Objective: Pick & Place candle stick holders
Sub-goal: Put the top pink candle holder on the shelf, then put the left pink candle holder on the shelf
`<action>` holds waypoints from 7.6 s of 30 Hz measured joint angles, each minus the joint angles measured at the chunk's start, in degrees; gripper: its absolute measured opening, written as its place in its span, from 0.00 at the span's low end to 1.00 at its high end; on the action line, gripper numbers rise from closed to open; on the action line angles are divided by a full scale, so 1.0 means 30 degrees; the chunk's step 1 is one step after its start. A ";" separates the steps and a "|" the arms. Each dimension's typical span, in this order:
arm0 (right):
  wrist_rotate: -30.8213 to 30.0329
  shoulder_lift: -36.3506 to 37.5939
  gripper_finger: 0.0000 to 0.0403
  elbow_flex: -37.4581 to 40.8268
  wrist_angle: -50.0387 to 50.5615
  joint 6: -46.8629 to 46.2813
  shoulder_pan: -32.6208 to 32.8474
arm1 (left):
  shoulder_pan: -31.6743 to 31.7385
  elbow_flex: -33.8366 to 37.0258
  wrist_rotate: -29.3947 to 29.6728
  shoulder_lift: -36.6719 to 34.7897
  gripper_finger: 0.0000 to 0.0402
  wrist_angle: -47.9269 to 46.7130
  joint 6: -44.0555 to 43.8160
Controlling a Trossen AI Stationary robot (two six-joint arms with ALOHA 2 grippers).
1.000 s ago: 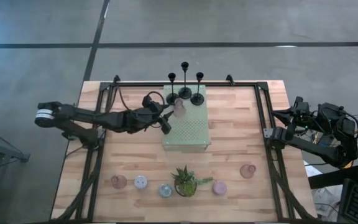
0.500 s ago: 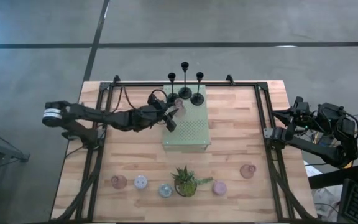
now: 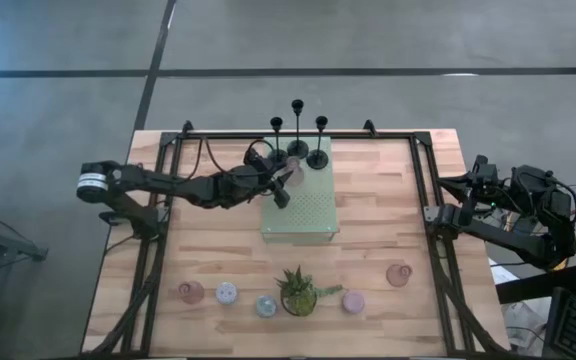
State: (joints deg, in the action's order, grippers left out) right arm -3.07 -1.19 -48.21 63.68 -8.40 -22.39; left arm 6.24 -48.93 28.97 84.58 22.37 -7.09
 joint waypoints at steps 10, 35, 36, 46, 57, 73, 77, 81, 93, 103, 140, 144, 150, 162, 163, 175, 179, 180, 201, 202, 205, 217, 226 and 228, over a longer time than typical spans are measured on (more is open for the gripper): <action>0.0000 0.0000 0.02 0.0006 0.0001 -0.0005 0.0000 | 0.0441 -0.0014 -0.0371 0.0009 0.34 0.0150 0.0002; 0.0000 0.0000 0.02 0.0000 0.0003 0.0007 0.0000 | 0.0973 -0.0014 -0.2100 0.0005 0.34 0.0873 0.0823; -0.0002 0.0000 0.02 0.0007 0.0002 0.0007 0.0000 | 0.1007 -0.0014 -0.2165 0.0065 0.34 0.0985 0.0834; 0.0000 0.0000 0.02 0.0000 0.0000 0.0007 0.0000 | 0.1114 -0.0014 -0.2463 0.0567 0.34 0.1688 0.0815; 0.0000 0.0000 0.02 0.0000 0.0000 0.0007 0.0000 | 0.0804 0.0030 -0.1340 -0.0795 0.34 -0.0280 0.0327; 0.0000 0.0000 0.02 0.0000 0.0001 0.0007 0.0000 | -0.1577 -0.0037 -0.6491 -0.8966 0.34 -1.2785 -0.0886; 0.0000 0.0000 0.02 0.0005 0.0005 0.0007 0.0000 | -0.1798 -0.1356 -0.9504 -1.1138 0.34 -1.8932 -0.2090; 0.0000 0.0000 0.02 0.0000 0.0001 0.0007 0.0000 | -0.2519 -0.4103 -1.0328 -1.1727 0.34 -2.7174 -0.2870; -0.0005 0.0000 0.02 0.0002 0.0005 0.0007 0.0000 | -0.9682 -0.6818 -1.2849 -1.0024 0.34 -3.7513 -0.5655; -0.0005 0.0000 0.02 0.0005 0.0002 0.0007 0.0000 | -1.3177 -0.4230 -1.2555 -1.0092 0.34 -3.3989 -0.8561; -0.0002 0.0000 0.02 0.0005 0.0002 0.0007 0.0000 | -2.2047 0.7252 -0.7169 -0.9203 0.34 -1.5581 -2.3717; -0.0001 0.0000 0.02 0.0006 0.0000 0.0007 0.0000 | -2.2033 0.7374 -0.6257 -0.8641 0.37 -1.5556 -2.3692; -0.0004 0.0000 0.02 0.0004 0.0004 0.0007 0.0000 | -2.2026 0.7374 -0.6156 -0.7624 0.53 -1.3862 -2.2609; -0.0004 0.0000 0.02 0.0000 0.0004 0.0007 0.0000 | -2.2011 0.7359 -0.4736 -0.6352 0.69 -1.2431 -1.6523; 0.0000 0.0000 0.02 0.0006 0.0000 0.0007 0.0000 | -2.2011 0.7359 -0.4352 -0.6282 0.68 -1.2406 -1.6029; -0.0003 0.0000 0.02 0.0003 0.0001 0.0004 0.0000 | -2.1996 0.7359 -0.3652 -0.6194 0.67 -1.1082 -1.1967; 0.0000 0.0000 0.02 0.0005 0.0001 0.0007 0.0000 | -2.1996 0.7359 -0.3613 -0.6029 0.64 -1.1002 -1.0858; -0.0005 0.0000 0.02 0.0000 0.0000 0.0007 0.0000 | -2.1996 0.7359 -0.3613 -0.5924 0.63 -1.1002 -1.0611; -0.0007 0.0000 0.02 0.0002 0.0007 0.0007 0.0000 | -2.1819 0.7359 -0.2506 -0.4331 0.45 -0.7279 -0.5477; -0.0007 0.0000 0.02 0.0000 0.0000 0.0007 0.0000 | -2.1778 0.7359 -0.2503 -0.4221 0.45 -0.7269 -0.5431; 0.0000 0.0000 0.02 0.0000 0.0007 0.0007 0.0000 | -2.1556 0.7359 -0.2396 -0.3862 0.45 -0.7038 -0.5111; -0.0002 0.0000 0.02 0.0007 0.0000 0.0005 0.0000 | -2.0266 0.7108 -0.3245 -0.3513 0.33 -0.5795 -0.3783; -0.0005 0.0000 0.02 0.0000 0.0000 0.0007 0.0000 | -1.8781 0.2211 -0.3256 -0.3974 0.33 -1.1353 -0.2832; 0.0000 0.0000 0.02 0.0004 0.0000 0.0007 0.0000 | -1.7870 0.1091 -0.2767 -0.4287 0.33 -1.3296 -0.3075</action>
State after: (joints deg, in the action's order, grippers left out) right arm -3.07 -1.19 -48.19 63.68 -8.38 -22.39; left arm -47.37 -45.66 20.67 71.72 -17.52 -16.32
